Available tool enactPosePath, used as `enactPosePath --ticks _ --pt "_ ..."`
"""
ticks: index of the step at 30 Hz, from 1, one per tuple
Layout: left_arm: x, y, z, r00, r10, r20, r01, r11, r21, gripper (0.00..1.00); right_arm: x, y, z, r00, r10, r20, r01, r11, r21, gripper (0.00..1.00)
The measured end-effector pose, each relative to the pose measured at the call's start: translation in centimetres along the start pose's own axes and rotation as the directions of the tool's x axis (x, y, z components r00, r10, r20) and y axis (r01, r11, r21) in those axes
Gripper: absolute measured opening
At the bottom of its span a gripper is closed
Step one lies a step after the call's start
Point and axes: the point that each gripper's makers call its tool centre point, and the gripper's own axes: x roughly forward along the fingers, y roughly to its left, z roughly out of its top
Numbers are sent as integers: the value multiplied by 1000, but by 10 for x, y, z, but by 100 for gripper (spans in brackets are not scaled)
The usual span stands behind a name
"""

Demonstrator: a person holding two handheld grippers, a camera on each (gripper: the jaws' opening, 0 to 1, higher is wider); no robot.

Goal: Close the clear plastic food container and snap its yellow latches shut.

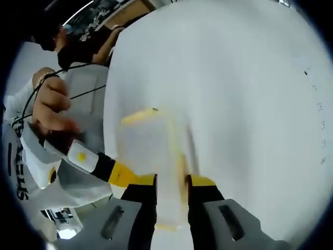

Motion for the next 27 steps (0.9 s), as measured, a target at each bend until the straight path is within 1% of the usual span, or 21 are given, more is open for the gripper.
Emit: enactPosePath --ticks 1,4,5,7,8,10,11,12,14,16,18,20,21,22,25,27 --pt "0 0 0 1000 0 1 0 1000 3 32 -1 -4 1 1000 -1 13 1 1000 15 18" --pt "0 0 1 1000 5 0 -5 1000 13 32 -3 -6 3 1000 -16 26 16 1000 15 18" --pt "0 0 1 1000 5 4 -5 1000 2 32 -4 -6 4 999 -32 30 31 999 11 19" --pt "-1 0 1 1000 2 24 -2 1000 5 33 -5 -6 5 997 -59 42 59 998 -4 19" --pt "-1 0 1 999 0 33 0 1000 -3 33 -5 -5 5 997 -62 46 63 998 -6 19" --pt "-1 0 1 998 -3 56 3 1000 -1 33 -5 -3 3 995 -74 61 74 997 6 19" --pt "-1 1 1 998 0 65 1 1000 -7 34 -4 -1 2 994 -87 69 85 996 26 19" --pt "-1 0 1 998 1 66 0 1000 -9 34 -4 0 2 993 -90 72 89 996 28 19" --pt "-1 -1 2 998 7 57 -7 1000 2 34 -4 3 1 991 -111 80 108 994 35 20" --pt "-1 -3 1 999 9 38 -11 999 39 35 -4 5 0 986 -135 97 133 991 28 21" --pt "-2 -3 0 999 14 29 -15 999 45 35 -5 8 -1 982 -145 123 143 989 29 20" --pt "-5 -3 -2 1000 15 23 -16 1000 25 33 -5 8 0 977 -154 147 152 988 27 20" --pt "-7 -4 -2 1000 12 29 -12 1000 8 33 -6 7 0 971 -167 172 166 986 21 21" --pt "-11 -4 -3 999 12 31 -12 1000 -5 33 -7 6 1 966 -179 186 178 984 22 24" --pt "-19 -1 -6 999 28 23 -28 1000 -2 34 -12 7 1 957 -189 221 182 982 51 35" --pt "-25 3 -10 999 38 6 -38 999 -14 36 -20 7 3 948 -209 241 206 978 39 37"
